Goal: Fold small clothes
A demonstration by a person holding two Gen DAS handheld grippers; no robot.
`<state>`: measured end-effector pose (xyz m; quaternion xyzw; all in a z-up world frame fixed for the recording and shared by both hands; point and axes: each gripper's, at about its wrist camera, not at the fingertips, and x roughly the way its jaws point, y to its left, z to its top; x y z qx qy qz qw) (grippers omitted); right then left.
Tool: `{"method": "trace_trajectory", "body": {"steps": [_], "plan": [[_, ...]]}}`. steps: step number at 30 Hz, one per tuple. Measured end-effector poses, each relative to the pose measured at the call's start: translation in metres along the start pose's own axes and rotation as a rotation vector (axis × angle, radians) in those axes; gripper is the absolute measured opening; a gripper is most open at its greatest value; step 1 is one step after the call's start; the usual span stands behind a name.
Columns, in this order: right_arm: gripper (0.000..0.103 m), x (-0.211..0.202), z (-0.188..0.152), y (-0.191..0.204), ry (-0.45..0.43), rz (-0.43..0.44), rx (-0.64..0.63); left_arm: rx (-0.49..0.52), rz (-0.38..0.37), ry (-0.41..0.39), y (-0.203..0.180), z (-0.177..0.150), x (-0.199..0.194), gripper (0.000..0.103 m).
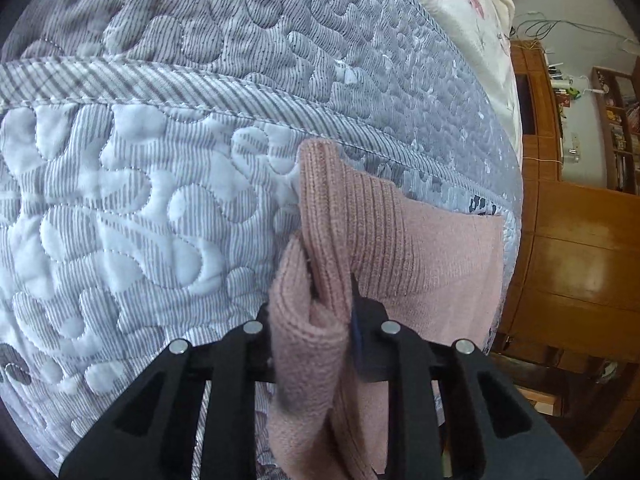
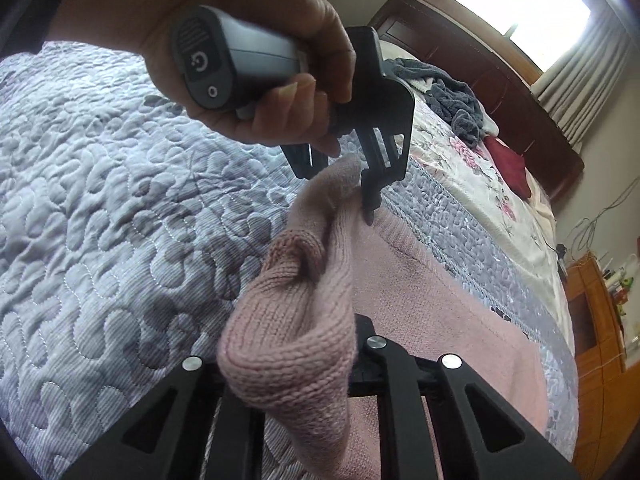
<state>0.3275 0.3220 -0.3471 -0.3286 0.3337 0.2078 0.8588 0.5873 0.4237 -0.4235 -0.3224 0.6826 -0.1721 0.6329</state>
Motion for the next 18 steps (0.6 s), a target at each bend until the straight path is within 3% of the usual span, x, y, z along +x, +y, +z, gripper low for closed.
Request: {"method": "trace_trajectory", "body": {"steps": [18], "plan": [[0.011, -0.041, 0.006, -0.06, -0.04, 0.042, 0.157, 0.032, 0.123, -0.05, -0.069, -0.025, -0.042, 0.019]]}}
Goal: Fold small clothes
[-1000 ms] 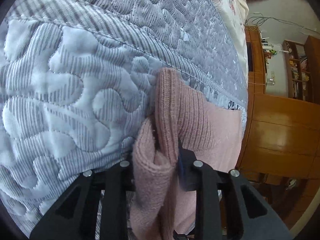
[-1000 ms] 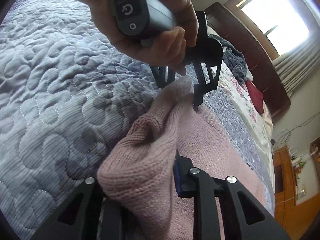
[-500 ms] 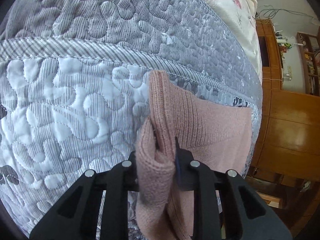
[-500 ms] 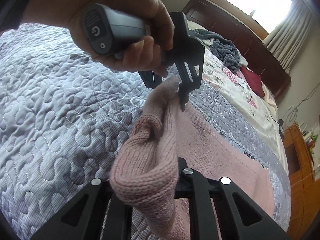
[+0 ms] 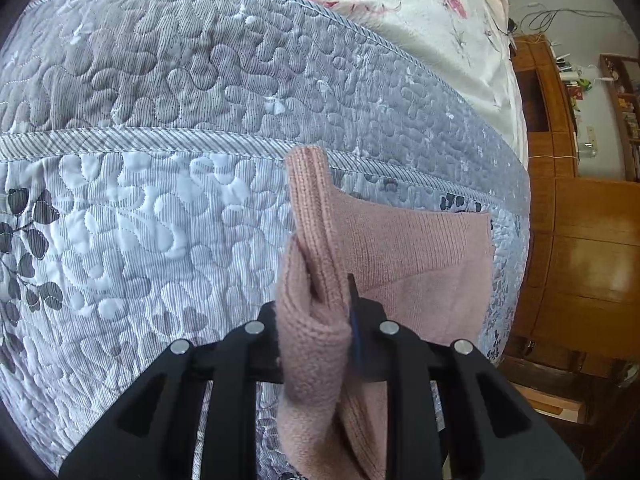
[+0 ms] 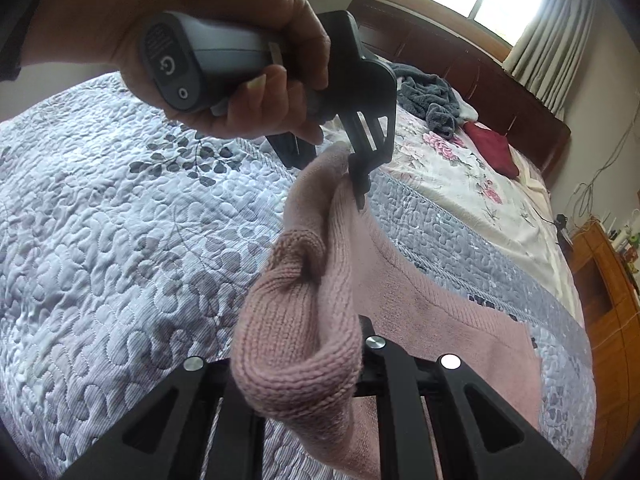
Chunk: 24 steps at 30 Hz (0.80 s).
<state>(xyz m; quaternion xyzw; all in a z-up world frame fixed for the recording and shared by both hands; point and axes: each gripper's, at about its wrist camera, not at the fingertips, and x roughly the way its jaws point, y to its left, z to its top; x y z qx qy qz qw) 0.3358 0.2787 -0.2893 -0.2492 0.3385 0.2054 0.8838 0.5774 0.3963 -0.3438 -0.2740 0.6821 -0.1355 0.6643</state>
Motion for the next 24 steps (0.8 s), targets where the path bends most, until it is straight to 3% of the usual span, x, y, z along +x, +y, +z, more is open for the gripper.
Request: {"method": "trace_trajectory", "body": {"steps": [12, 24], "plan": [[0.011, -0.039, -0.005, -0.058, -0.038, 0.028, 0.15, 0.033, 0.124, -0.055, -0.083, -0.015, -0.028, 0.019], [0.011, -0.056, -0.032, -0.112, -0.027, 0.112, 0.321, 0.056, 0.318, -0.12, -0.157, -0.03, -0.024, 0.019]]}}
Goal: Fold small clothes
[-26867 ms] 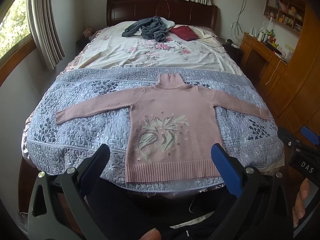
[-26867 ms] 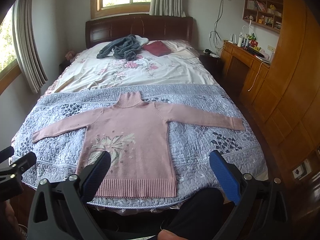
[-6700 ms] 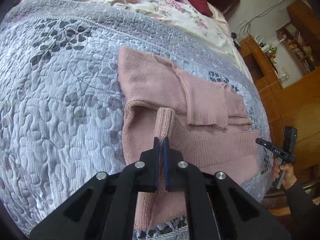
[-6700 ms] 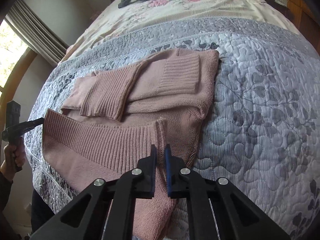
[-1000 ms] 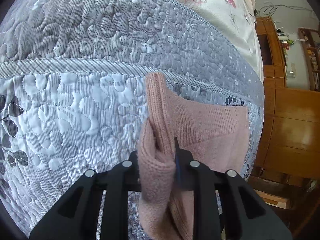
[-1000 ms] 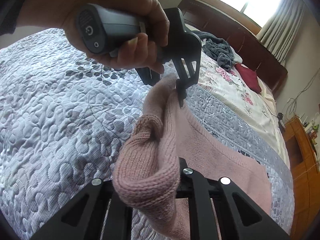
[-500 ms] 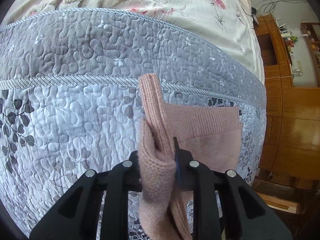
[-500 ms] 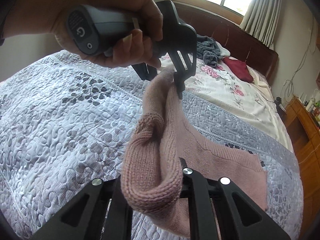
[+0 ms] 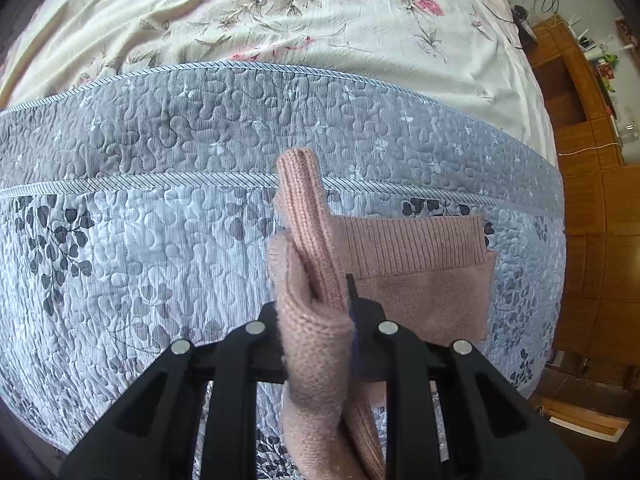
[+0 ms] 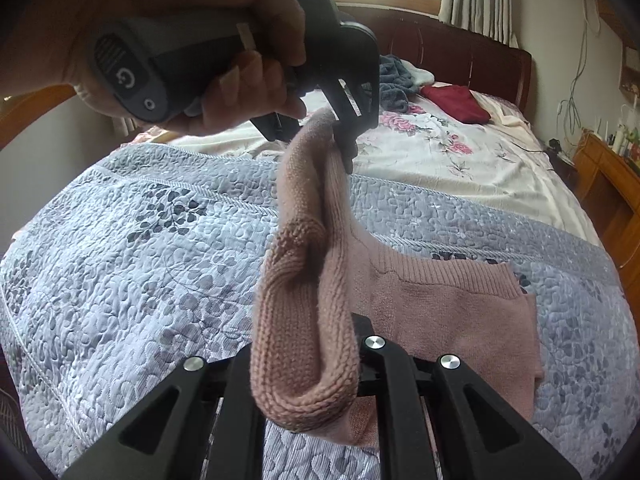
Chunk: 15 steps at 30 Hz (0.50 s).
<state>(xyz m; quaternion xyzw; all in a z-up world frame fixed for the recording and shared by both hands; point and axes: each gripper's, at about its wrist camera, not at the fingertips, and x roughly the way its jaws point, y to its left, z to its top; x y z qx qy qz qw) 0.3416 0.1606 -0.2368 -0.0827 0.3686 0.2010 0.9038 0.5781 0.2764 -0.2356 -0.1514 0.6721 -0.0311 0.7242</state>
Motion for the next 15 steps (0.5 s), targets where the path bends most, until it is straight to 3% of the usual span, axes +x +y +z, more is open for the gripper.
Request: {"method": "trace_trajectory", "body": {"steps": [15], "plan": [[0.01, -0.012, -0.025, -0.08, 0.025, 0.058, 0.213, 0.072, 0.121, -0.043, -0.096, -0.009, 0.014, 0.019]]}}
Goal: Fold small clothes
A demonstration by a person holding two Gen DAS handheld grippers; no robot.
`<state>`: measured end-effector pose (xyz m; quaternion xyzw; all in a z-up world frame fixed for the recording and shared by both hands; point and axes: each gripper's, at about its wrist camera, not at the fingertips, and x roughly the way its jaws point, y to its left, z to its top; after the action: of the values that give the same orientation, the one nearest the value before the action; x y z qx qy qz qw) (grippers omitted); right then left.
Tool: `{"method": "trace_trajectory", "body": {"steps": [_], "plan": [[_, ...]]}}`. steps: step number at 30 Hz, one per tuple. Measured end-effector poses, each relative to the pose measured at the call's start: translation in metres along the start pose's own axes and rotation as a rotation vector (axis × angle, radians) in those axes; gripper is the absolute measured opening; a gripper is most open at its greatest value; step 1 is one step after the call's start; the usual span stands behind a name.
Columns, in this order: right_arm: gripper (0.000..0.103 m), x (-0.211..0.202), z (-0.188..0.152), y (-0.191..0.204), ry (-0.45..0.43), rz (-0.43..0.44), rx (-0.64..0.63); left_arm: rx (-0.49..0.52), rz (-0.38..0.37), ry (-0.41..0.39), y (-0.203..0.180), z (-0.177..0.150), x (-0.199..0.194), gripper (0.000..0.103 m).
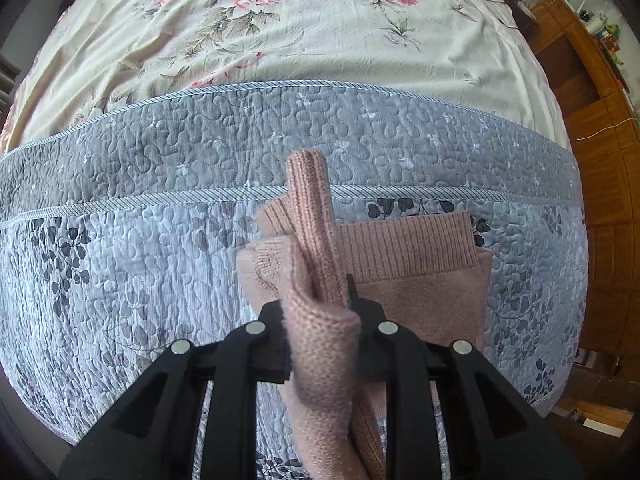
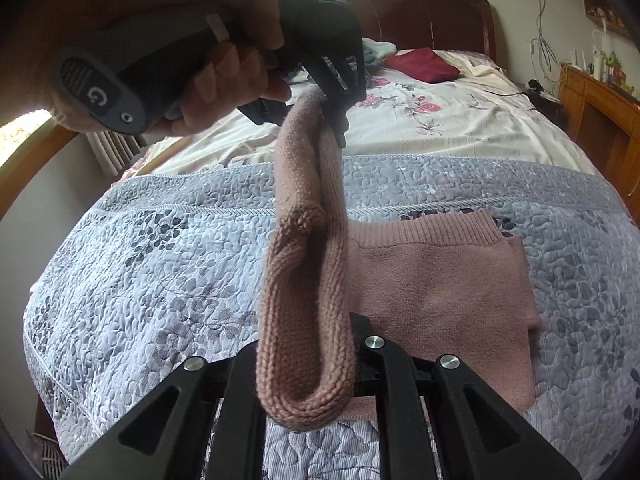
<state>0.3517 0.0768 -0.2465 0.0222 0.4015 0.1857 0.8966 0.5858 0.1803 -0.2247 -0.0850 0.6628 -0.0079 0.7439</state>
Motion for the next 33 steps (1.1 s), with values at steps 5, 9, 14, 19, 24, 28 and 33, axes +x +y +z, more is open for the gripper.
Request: {"method": "trace_trajectory", "body": {"steps": [5, 9, 14, 19, 24, 28, 33], "plan": [[0.01, 0.0, -0.007, -0.024, 0.009, 0.002, 0.052, 0.039, 0.025, 0.001, -0.032, 0.0, 0.012, 0.019], [0.01, 0.0, -0.013, -0.039, 0.013, 0.005, 0.096, 0.066, 0.044, 0.006, -0.054, -0.001, 0.023, 0.019], [0.01, 0.002, -0.021, -0.056, 0.02, 0.009, 0.148, 0.093, 0.067, 0.013, -0.078, -0.003, 0.039, 0.019], [0.01, 0.005, -0.029, -0.075, 0.031, 0.018, 0.211, 0.12, 0.096, 0.014, -0.1, -0.006, 0.056, 0.019], [0.01, 0.009, -0.039, -0.094, 0.044, 0.034, 0.271, 0.126, 0.13, 0.006, -0.119, -0.01, 0.076, 0.019], [0.01, 0.012, -0.047, -0.107, 0.051, 0.046, 0.308, 0.138, 0.161, -0.006, -0.136, -0.011, 0.086, 0.019], [0.01, 0.011, -0.055, -0.124, 0.051, 0.058, 0.352, 0.162, 0.199, -0.028, -0.156, -0.013, 0.094, 0.018]]}}
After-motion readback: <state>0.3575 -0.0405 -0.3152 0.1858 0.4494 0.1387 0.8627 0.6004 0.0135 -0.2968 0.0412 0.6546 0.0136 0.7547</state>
